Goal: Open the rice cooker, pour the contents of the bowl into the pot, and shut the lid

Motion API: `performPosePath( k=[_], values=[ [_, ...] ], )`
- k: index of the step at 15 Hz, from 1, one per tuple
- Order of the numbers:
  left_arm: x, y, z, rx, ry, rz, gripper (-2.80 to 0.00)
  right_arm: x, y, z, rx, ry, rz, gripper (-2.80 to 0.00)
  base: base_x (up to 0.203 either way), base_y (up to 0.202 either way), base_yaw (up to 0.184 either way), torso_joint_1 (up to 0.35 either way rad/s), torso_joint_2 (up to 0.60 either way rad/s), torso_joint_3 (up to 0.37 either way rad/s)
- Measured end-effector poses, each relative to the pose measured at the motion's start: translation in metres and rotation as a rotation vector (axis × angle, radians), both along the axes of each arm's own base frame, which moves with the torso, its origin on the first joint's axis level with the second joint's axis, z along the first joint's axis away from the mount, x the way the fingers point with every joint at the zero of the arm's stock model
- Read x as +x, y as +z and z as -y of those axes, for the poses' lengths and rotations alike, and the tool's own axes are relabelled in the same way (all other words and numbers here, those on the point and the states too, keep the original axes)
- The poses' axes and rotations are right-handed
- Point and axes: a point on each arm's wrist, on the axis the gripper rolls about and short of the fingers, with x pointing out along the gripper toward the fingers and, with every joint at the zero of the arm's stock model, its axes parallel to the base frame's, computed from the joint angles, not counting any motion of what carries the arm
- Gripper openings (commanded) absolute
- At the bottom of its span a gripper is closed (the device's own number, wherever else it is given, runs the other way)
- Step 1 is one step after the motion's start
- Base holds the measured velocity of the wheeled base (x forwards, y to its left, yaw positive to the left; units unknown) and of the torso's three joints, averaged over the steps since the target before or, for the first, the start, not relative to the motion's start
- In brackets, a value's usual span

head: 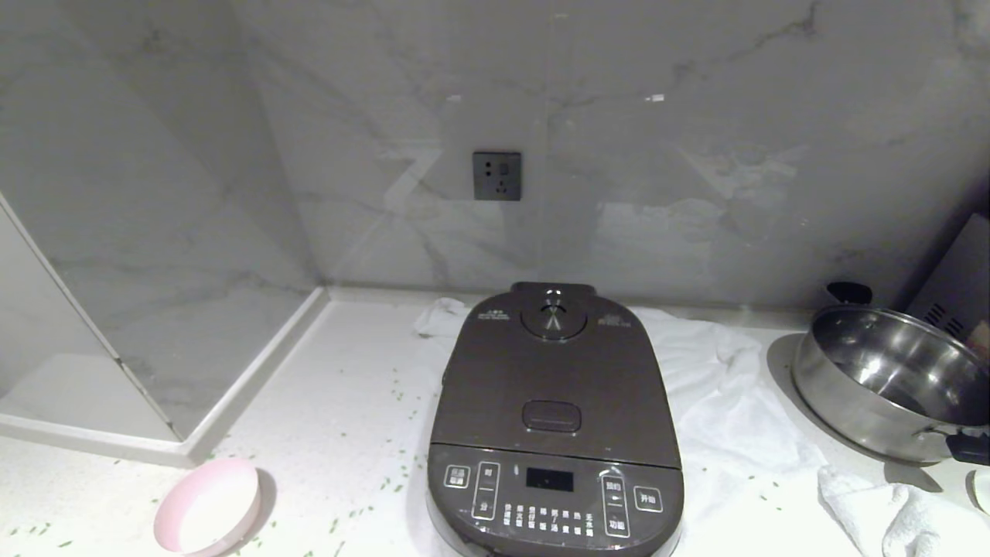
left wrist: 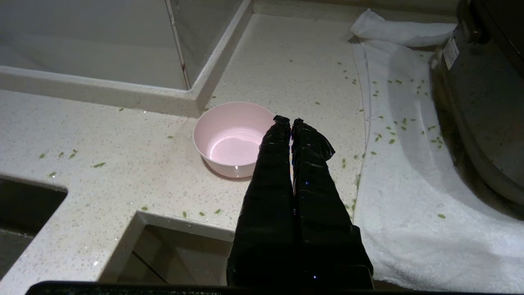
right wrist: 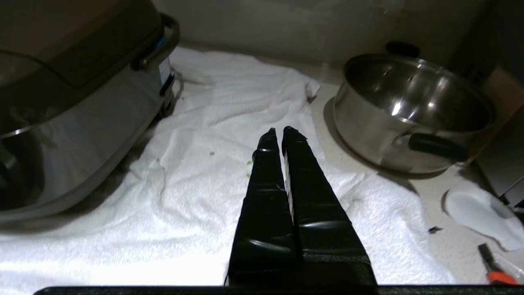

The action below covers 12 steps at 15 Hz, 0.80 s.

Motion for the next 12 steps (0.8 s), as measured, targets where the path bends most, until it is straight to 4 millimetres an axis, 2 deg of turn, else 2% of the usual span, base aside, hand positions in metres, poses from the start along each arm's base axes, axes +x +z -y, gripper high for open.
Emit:
performPosePath(
  k=[2, 12],
  values=[
    [0.0, 0.0, 0.0, 0.0, 0.0, 0.0, -2.8, 0.0012, -0.0051, -0.0003, 0.0, 0.014, -0.022, -2.8, 0.0, 0.0, 0.0, 0.0, 0.0, 0.0],
    [0.0, 0.0002, -0.0001, 0.001, -0.002, 0.002, -2.8, 0.0015, -0.0064, -0.0002, 0.05, 0.012, -0.03, -2.8, 0.0, 0.0, 0.0, 0.0, 0.0, 0.0]
  ],
)
